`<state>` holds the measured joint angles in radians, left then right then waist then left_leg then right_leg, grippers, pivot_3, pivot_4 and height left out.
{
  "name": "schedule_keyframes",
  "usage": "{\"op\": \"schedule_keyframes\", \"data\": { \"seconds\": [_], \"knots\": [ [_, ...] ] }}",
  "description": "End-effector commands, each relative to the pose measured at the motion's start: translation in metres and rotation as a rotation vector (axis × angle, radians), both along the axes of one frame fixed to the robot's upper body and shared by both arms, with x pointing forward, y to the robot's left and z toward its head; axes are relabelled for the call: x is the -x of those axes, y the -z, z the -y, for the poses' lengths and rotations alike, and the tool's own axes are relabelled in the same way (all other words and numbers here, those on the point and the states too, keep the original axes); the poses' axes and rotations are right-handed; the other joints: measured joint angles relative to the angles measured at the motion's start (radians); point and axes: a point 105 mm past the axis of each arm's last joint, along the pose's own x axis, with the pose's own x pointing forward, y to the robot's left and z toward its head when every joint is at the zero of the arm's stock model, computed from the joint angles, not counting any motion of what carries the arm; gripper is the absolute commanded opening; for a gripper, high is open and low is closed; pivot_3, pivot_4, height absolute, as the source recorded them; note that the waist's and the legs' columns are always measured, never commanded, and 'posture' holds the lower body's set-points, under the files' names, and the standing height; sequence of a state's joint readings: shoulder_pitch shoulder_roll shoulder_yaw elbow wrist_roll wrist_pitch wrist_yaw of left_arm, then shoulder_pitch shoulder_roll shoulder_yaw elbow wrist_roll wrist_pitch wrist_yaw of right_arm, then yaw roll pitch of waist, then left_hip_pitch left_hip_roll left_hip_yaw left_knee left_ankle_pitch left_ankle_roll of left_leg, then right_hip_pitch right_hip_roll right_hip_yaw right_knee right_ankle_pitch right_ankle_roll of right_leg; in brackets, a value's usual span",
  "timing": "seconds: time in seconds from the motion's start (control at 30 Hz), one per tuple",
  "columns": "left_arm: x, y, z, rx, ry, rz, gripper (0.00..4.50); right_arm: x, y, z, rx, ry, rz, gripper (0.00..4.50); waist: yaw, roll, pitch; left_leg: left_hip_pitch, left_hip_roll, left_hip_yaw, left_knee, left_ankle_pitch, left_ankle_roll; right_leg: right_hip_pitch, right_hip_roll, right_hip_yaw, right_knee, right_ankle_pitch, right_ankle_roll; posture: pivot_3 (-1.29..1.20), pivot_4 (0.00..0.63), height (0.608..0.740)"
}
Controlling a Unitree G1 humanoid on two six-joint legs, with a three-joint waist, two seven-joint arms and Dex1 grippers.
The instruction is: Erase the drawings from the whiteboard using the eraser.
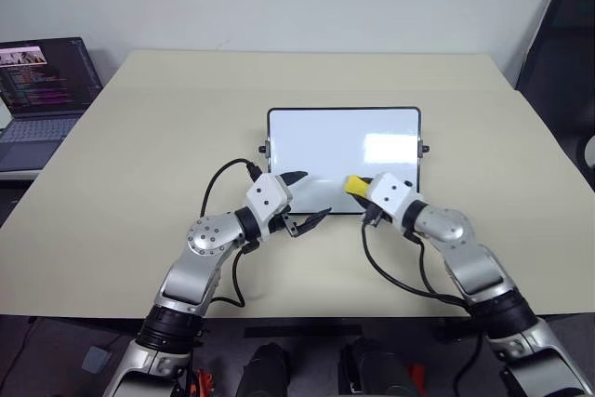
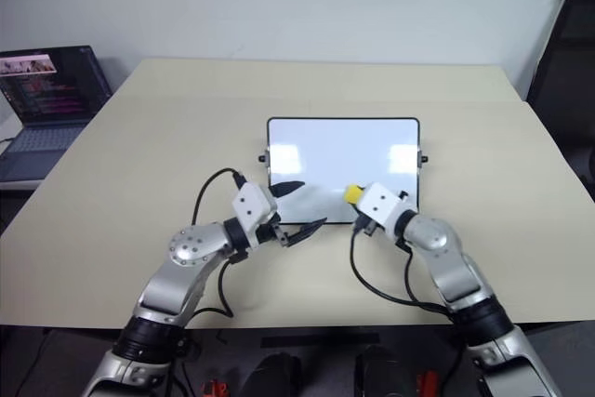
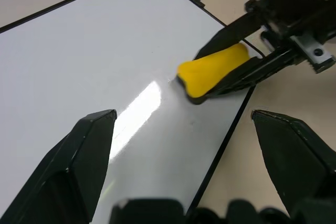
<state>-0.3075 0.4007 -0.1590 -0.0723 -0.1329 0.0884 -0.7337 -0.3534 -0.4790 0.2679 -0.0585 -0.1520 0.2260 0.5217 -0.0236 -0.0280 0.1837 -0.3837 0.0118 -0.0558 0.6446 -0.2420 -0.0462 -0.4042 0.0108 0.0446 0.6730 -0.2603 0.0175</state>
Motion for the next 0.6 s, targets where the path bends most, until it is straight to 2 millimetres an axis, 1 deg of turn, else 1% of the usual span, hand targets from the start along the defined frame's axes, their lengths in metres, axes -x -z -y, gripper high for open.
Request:
{"op": "schedule_keyframes", "data": {
  "seconds": [0.03, 0.17, 0.27, 0.33, 0.43, 0.53, 0.6],
  "knots": [
    [0.003, -0.014, 0.002, 0.010, 0.010, 0.052, 4.50, 0.001, 0.029, 0.048, 0.095, 0.153, -0.102, 1.23, -0.001, 0.000, 0.000, 0.000, 0.000, 0.000, 0.000, 0.000, 0.000, 0.000, 0.000, 0.000, 0.000, 0.000, 0.000, 0.00, 0.150, 0.740],
    [0.004, -0.012, 0.000, 0.008, 0.010, 0.044, 4.50, 0.007, 0.031, 0.067, 0.120, 0.191, -0.113, 1.23, -0.002, -0.001, 0.000, 0.002, 0.000, 0.001, 0.001, 0.002, 0.003, 0.001, 0.000, 0.001, 0.000, -0.003, -0.005, 0.00, 0.150, 0.740],
    [0.005, -0.011, 0.001, 0.009, 0.013, 0.040, 4.50, 0.006, 0.026, 0.066, 0.106, 0.191, -0.099, 1.23, -0.005, -0.001, -0.001, 0.002, 0.000, 0.003, 0.001, 0.003, 0.004, 0.001, -0.001, 0.002, -0.001, -0.003, -0.006, 0.00, 0.150, 0.740],
    [0.004, -0.011, 0.002, 0.011, 0.016, 0.039, 4.50, 0.005, 0.018, 0.059, 0.064, 0.177, -0.074, 1.23, -0.006, -0.001, 0.000, 0.002, 0.000, 0.003, 0.001, 0.003, 0.005, 0.001, -0.003, 0.002, -0.001, -0.003, -0.006, 0.00, 0.150, 0.740],
    [0.004, -0.011, 0.005, 0.016, 0.023, 0.041, 4.50, 0.007, -0.001, 0.034, -0.065, 0.095, -0.002, 1.23, -0.008, -0.002, 0.000, 0.001, 0.000, 0.003, 0.000, 0.003, 0.005, 0.000, -0.003, 0.002, -0.001, -0.003, -0.005, 0.00, 0.150, 0.740],
    [0.003, -0.011, 0.005, 0.016, 0.025, 0.042, 4.50, 0.012, -0.012, 0.016, -0.129, 0.028, 0.037, 1.23, -0.016, -0.002, 0.001, 0.001, 0.001, 0.005, -0.001, 0.003, 0.005, -0.001, -0.002, 0.003, -0.001, -0.003, -0.005, 0.00, 0.150, 0.740],
    [0.003, -0.011, 0.004, 0.015, 0.024, 0.043, 4.50, 0.014, -0.018, 0.006, -0.149, -0.011, 0.064, 1.23, -0.017, -0.002, 0.001, 0.000, 0.000, 0.004, -0.003, 0.003, 0.005, -0.002, -0.001, 0.002, -0.001, 0.001, 0.001, 0.00, 0.150, 0.740]
  ]
}}
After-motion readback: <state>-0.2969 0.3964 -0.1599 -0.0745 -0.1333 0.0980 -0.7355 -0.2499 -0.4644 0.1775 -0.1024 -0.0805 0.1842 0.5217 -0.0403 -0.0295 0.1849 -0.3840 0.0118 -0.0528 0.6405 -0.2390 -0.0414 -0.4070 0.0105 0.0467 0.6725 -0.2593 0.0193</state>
